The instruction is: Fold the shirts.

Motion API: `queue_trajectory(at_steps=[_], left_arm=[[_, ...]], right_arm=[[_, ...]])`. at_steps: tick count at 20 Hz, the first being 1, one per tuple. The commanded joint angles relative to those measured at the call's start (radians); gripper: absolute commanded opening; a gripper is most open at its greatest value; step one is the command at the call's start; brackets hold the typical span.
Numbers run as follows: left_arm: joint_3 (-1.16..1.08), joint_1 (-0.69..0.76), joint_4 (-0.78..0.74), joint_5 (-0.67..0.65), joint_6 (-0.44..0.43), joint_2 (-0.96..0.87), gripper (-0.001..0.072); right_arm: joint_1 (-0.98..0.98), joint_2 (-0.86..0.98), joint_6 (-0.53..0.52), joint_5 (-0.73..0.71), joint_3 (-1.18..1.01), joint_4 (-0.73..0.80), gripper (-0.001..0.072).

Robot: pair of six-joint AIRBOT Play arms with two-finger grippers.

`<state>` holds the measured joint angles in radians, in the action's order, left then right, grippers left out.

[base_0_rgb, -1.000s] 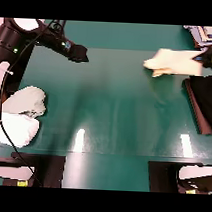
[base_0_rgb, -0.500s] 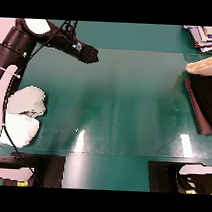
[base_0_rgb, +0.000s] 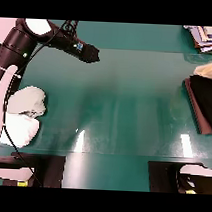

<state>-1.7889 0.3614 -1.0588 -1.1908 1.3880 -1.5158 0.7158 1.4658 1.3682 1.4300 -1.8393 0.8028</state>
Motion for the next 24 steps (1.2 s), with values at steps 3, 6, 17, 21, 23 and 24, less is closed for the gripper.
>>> queue_trajectory(at_steps=[3,6,17,21,23,24], left_arm=[[0.000,0.000,0.000,-0.024,-0.001,-0.001,0.0029],[0.000,0.000,0.000,-0.024,-0.001,-0.001,0.0029],[0.000,0.000,0.000,-0.032,0.000,-0.001,0.0029],[0.000,0.000,0.000,-0.008,0.000,-0.001,0.0029],[0.000,0.000,0.000,0.006,0.000,-0.001,0.0029],[0.000,0.000,0.000,0.008,0.000,-0.001,0.0029]], right_arm=[[0.092,-0.161,0.000,0.084,0.261,0.259,0.0042],[0.180,-0.224,0.000,0.100,0.402,0.334,0.0581],[0.125,-0.386,0.002,0.034,0.512,0.034,0.0590],[-0.166,-0.420,0.002,0.021,0.512,0.005,0.0581],[-0.304,-0.422,0.000,0.006,0.511,0.005,0.0370],[-0.365,-0.422,-0.002,0.000,0.512,0.010,0.0193]])
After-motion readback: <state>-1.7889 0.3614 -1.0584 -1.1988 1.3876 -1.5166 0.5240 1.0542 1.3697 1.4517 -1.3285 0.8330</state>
